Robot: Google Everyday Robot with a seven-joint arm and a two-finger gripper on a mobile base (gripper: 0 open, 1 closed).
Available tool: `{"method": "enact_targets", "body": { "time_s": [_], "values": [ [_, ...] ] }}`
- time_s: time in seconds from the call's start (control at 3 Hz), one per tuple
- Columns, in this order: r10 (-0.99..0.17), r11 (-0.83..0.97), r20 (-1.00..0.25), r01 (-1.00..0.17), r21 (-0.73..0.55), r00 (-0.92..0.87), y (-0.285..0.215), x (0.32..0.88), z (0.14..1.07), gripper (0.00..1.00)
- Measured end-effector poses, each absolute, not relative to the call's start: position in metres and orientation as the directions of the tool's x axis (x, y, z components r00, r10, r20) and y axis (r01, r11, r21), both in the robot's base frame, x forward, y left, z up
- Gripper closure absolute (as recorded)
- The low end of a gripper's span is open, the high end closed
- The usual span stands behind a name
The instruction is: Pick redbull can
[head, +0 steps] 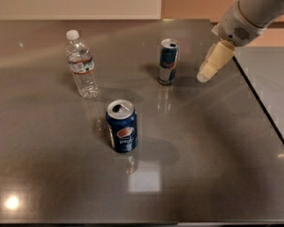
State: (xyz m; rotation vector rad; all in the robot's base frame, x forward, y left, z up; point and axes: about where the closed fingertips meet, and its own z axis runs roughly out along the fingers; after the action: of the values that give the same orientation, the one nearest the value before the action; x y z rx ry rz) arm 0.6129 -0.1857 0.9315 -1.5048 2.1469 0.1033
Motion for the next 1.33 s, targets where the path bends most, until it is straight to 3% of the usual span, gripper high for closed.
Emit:
{"method": "enact_targets", "body": {
  "time_s": [0.67,1.33],
  "values": [
    [-0.795,0.404,-0.549,-0.901,-0.159,-0.259,-0.147,0.667,0.921,0.00],
    [-0.775,0.363,-0.590,-0.924,-0.119,-0.228,-0.105,0.684,0.914,0.00]
  ]
}}
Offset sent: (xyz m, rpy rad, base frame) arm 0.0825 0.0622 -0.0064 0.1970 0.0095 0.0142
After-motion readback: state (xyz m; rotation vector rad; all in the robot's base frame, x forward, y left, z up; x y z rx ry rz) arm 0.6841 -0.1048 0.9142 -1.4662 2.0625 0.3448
